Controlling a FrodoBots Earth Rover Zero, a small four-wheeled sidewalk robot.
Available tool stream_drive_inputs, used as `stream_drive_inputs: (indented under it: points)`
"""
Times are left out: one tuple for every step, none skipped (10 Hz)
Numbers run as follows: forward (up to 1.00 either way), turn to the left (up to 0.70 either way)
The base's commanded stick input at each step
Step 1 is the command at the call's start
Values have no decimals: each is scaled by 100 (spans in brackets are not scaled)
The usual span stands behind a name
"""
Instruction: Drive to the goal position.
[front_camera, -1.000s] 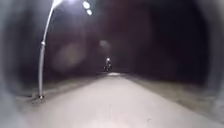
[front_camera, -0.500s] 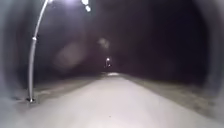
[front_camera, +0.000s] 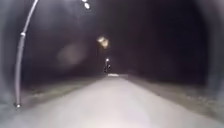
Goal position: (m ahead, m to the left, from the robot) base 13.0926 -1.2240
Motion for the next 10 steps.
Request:
stream_drive_inputs:
  points:
    - [70,0]
    - [70,0]
    - [70,14]
    - [70,14]
    - [70,14]
    - [70,14]
    - [70,13]
    - [70,0]
    - [70,0]
    - [70,0]
